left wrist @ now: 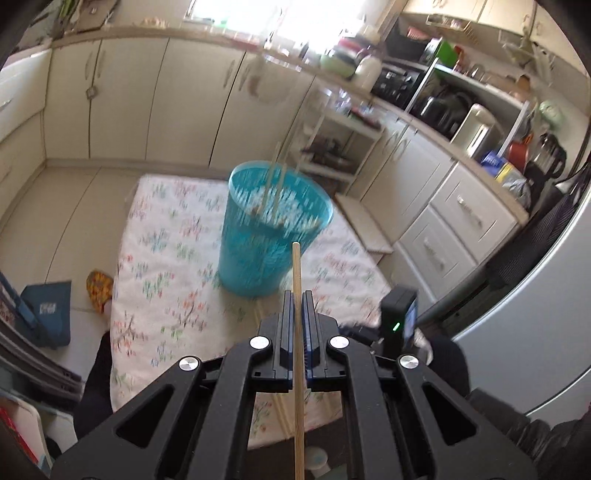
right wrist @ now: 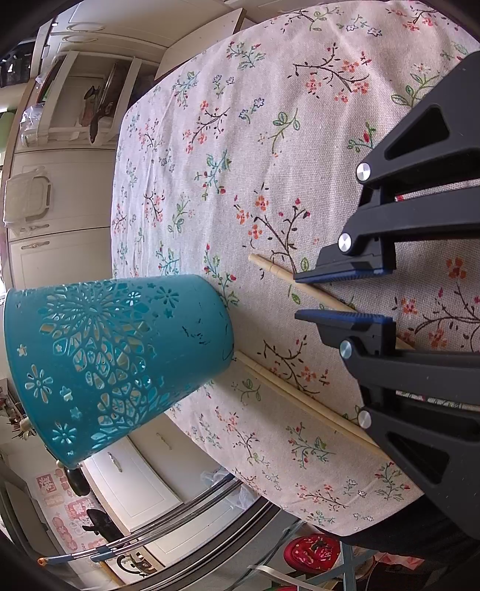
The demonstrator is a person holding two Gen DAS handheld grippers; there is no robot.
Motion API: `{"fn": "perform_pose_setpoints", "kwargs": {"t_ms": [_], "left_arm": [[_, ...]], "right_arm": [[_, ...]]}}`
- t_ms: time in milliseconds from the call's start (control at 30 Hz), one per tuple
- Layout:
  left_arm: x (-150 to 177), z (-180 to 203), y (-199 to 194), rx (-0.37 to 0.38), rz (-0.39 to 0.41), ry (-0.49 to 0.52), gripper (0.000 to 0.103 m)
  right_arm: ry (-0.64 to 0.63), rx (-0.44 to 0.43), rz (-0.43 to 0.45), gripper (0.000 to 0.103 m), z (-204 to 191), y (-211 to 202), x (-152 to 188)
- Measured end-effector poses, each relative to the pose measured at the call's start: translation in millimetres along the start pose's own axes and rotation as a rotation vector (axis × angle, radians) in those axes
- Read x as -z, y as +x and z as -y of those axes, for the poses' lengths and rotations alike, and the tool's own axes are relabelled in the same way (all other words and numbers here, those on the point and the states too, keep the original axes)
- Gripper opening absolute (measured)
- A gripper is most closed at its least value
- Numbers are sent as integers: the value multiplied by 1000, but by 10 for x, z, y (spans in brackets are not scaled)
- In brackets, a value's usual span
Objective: Organize utensils
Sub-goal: 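Lift the chopstick with the left tool over the teal basket and drop it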
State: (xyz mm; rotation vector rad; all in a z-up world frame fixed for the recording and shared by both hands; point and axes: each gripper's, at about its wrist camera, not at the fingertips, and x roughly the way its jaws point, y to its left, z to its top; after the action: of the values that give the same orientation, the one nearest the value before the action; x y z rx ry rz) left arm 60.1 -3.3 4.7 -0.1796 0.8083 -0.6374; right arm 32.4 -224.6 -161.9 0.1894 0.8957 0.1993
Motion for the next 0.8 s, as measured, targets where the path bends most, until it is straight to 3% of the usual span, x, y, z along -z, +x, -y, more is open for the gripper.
{"fn": "perform_pose_setpoints", "kwargs": {"t_ms": [167,467,800], "left_arm": [[-405,230,-116,10,120,38,4],[-1056,566,-251,-44,382,126,4],[-1488,479,249,-117,511,98,4]], "right_arm": [[6,-8,0,15,22,-5,-7],[20,-29,0,15,72,-1,-7],[21,-42,-1,17,89,-4,-7]]}}
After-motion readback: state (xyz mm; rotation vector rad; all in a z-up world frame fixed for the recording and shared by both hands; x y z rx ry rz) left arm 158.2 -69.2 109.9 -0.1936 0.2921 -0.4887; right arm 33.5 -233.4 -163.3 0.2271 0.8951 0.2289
